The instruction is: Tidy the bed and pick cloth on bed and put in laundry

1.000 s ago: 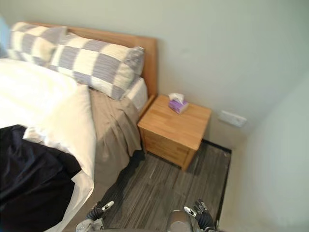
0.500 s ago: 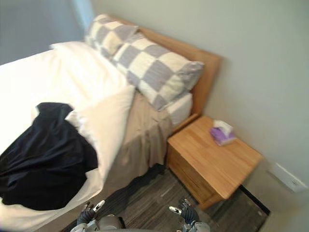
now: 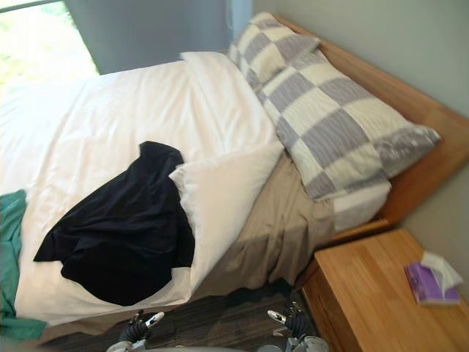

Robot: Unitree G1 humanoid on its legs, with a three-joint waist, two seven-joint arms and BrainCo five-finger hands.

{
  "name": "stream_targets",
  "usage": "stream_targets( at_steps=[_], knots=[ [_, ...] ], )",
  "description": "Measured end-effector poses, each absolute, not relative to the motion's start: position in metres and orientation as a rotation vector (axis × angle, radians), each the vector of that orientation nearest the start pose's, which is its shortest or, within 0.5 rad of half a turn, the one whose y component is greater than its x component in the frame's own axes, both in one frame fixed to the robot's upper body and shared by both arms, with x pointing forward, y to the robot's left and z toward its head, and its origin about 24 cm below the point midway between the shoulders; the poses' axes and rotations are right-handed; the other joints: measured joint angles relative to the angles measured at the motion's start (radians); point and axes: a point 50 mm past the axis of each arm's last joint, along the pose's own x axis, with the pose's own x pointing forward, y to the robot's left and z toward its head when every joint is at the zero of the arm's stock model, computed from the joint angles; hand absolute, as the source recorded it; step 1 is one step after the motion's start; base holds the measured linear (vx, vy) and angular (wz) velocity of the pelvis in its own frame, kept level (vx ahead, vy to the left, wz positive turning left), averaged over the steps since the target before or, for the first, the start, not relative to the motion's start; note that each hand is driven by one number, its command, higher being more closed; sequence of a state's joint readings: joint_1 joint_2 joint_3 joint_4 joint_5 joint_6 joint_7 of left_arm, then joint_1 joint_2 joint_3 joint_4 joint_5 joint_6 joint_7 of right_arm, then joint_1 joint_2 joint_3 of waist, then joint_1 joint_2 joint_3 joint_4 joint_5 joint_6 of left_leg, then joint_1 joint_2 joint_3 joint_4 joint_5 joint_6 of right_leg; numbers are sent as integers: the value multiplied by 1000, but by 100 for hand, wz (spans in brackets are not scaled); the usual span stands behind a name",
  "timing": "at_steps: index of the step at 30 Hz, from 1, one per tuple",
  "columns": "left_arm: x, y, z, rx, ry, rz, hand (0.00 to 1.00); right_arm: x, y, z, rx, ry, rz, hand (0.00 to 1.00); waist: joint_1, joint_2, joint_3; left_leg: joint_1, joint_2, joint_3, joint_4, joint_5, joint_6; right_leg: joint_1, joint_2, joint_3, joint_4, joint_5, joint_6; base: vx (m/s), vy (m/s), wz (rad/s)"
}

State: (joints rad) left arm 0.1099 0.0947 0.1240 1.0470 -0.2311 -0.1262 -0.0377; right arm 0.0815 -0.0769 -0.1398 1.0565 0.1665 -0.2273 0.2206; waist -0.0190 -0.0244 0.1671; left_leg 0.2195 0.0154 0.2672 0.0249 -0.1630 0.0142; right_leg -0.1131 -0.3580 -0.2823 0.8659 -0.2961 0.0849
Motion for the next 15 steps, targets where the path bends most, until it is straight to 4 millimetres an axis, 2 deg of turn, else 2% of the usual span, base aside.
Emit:
stream_targets(
  at_steps=[1,3,4,5,6,9,12,15],
  knots=[
    [94,206,-157,-175,992,284,0,112,-191,-150,220,859,-84,0,0,-3,2,1,7,-15,-1,-1,-1,-10,17,8,-25,-10,-10,201,-100,115],
    [100,204,-156,-139,991,246,0,113,-190,-150,254,846,-118,0,-3,-5,15,9,50,-101,-5,14,-31,-36,124,59,-229,-13,-5,212,-104,116],
    [101,204,-156,-129,992,237,0,113,-189,-150,265,845,-128,0,-4,-5,15,9,56,-115,-5,12,-36,-37,142,75,-277,-4,1,240,-154,107],
    [102,205,-155,-116,991,228,0,110,-186,-151,281,847,-140,0,-4,-24,16,8,51,-123,-3,11,-52,-19,173,131,-443,87,-8,298,-178,76],
    [106,200,-156,-118,989,218,0,112,-186,-151,306,833,-164,0,-8,-3,26,24,77,-118,-6,2,-87,13,199,133,-468,135,-38,251,-141,63],
    [104,186,-157,-152,973,220,0,114,-191,-148,318,794,-192,0,-5,37,30,29,115,-20,-9,19,-114,42,236,125,-508,136,-48,231,-81,18],
    [103,185,-156,-170,950,240,0,114,-190,-148,330,792,-196,0,-3,36,29,48,126,23,-7,25,-122,62,249,126,-522,136,-48,125,-39,-8],
    [104,186,-154,-168,925,242,0,108,-188,-150,391,798,-253,0,2,20,25,46,127,60,-7,27,-123,69,247,131,-550,135,-48,57,-11,-9]
  ],
)
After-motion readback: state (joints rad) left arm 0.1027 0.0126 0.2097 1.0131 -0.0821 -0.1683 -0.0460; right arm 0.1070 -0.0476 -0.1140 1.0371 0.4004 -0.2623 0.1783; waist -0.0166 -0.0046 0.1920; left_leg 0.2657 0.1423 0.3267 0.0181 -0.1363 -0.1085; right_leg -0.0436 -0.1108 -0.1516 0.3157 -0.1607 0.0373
